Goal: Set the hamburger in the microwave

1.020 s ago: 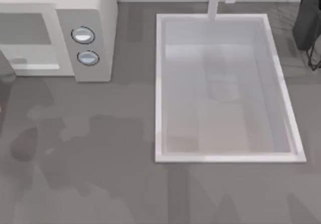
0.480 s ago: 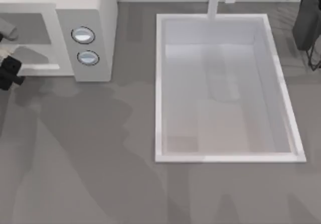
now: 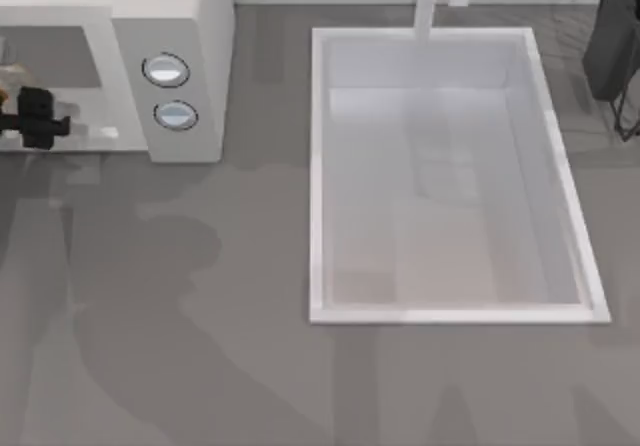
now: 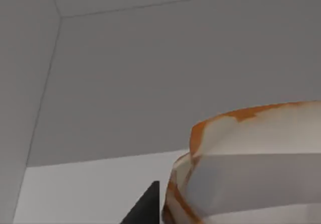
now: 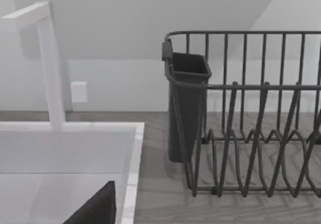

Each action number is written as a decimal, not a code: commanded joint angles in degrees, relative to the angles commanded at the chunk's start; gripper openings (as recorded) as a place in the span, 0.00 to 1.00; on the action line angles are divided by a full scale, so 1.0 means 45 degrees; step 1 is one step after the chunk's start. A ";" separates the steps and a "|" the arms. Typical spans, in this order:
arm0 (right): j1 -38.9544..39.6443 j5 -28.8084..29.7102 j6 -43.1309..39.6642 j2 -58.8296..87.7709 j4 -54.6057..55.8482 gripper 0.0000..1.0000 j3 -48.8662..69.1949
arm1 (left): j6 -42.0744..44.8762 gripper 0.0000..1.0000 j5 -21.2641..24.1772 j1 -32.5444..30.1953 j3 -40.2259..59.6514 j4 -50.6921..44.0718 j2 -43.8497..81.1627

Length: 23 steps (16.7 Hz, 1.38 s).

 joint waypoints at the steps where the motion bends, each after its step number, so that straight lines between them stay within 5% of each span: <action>1: 0.0000 0.0000 0.0000 0.0000 0.0000 1.00 0.0000 | -0.0487 0.00 0.0138 0.0025 -0.0265 0.0846 0.0201; 5: 0.0000 0.0000 0.0000 0.0000 0.0000 1.00 0.0000 | -0.1768 0.00 0.0535 0.0107 -0.1013 0.2923 0.0761; 13: 0.0000 0.0000 0.0000 0.0000 0.0000 1.00 0.0000 | -0.1886 0.00 0.0559 0.0037 -0.0905 0.3058 0.0879; 23: 0.0000 0.0000 0.0000 0.0000 0.0000 1.00 0.0000 | -0.2083 0.00 0.0228 -0.0384 0.5170 0.0715 0.4120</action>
